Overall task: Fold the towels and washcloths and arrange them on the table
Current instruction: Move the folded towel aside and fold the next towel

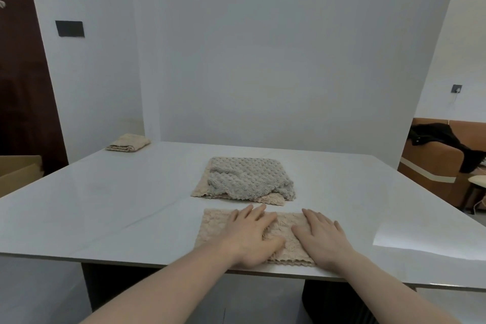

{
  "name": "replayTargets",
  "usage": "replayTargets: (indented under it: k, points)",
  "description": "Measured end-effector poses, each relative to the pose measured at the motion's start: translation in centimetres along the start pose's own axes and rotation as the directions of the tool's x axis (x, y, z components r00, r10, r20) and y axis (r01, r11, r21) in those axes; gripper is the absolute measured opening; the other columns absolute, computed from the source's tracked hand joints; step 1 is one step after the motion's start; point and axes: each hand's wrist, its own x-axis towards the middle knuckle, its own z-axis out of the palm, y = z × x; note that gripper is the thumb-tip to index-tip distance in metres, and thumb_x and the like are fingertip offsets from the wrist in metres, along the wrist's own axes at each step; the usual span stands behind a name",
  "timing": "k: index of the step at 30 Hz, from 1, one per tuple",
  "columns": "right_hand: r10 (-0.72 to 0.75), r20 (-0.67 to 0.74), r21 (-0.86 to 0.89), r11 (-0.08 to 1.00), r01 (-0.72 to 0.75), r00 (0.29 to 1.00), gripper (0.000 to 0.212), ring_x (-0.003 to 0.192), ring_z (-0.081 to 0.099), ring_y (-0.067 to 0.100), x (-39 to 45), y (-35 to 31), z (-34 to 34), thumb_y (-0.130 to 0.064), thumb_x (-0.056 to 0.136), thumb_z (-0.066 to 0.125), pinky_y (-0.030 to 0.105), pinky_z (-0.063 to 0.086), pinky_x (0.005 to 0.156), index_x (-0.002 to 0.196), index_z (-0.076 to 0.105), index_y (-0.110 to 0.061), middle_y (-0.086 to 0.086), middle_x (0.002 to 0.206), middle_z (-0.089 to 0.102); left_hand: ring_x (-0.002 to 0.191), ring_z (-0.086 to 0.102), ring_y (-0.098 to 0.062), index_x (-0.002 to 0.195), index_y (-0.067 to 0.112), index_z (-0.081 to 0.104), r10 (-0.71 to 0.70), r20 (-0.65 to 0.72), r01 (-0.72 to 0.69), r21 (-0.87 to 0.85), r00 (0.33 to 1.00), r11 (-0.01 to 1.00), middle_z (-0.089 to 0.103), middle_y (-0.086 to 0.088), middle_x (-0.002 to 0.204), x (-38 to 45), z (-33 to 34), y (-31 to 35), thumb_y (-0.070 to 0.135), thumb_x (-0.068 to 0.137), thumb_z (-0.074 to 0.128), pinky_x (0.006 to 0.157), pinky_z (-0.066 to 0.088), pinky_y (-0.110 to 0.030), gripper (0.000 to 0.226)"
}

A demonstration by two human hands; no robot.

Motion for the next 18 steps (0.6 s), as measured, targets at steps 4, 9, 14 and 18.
replayTargets:
  k: [4,9,14,18]
  points:
    - [0.003,0.039,-0.062,0.998,-0.001,0.999,0.075,0.157,0.009,0.015,0.6,0.2,0.1,-0.062,0.099,0.029,0.051,0.002,0.127,0.163,0.019,-0.022,-0.008,0.170,0.016,0.157,-0.009,-0.017,0.161,0.041,0.004,-0.015,0.049,0.013,0.057,0.999,0.998,-0.005,0.009,0.170,1.2,1.2,-0.3,0.081,0.089,0.017,0.126,-0.008,-0.049,0.083]
    - [0.007,0.059,-0.087,0.996,-0.002,0.998,0.075,0.157,0.009,0.015,1.8,0.7,0.1,-0.062,0.098,0.028,0.053,-0.002,0.127,0.162,0.022,-0.025,-0.008,0.170,0.015,0.157,-0.009,-0.016,0.160,0.043,0.003,-0.006,0.058,0.002,0.064,0.998,0.998,-0.005,0.011,0.170,2.5,1.0,-0.7,0.082,0.089,0.017,0.126,-0.009,-0.048,0.082]
    - [0.009,0.024,-0.050,0.999,-0.008,1.000,0.073,0.156,0.015,0.014,2.3,0.7,0.4,-0.063,0.097,0.033,0.052,0.003,0.127,0.160,0.027,-0.027,-0.009,0.168,0.021,0.157,-0.007,-0.014,0.160,0.044,0.004,-0.016,0.019,0.015,0.054,1.000,0.998,-0.005,0.012,0.170,3.0,1.4,-1.1,0.082,0.088,0.016,0.126,-0.009,-0.046,0.082]
    - [0.028,-0.031,0.021,0.999,-0.028,0.999,0.072,0.153,0.024,0.012,1.7,0.6,0.4,-0.061,0.095,0.037,0.048,0.006,0.127,0.158,0.030,-0.027,-0.010,0.164,0.031,0.152,-0.010,-0.008,0.160,0.044,-0.001,-0.006,-0.093,0.007,0.007,0.996,1.000,-0.026,0.011,0.166,2.2,1.9,-1.1,0.081,0.088,0.021,0.126,-0.009,-0.046,0.084]
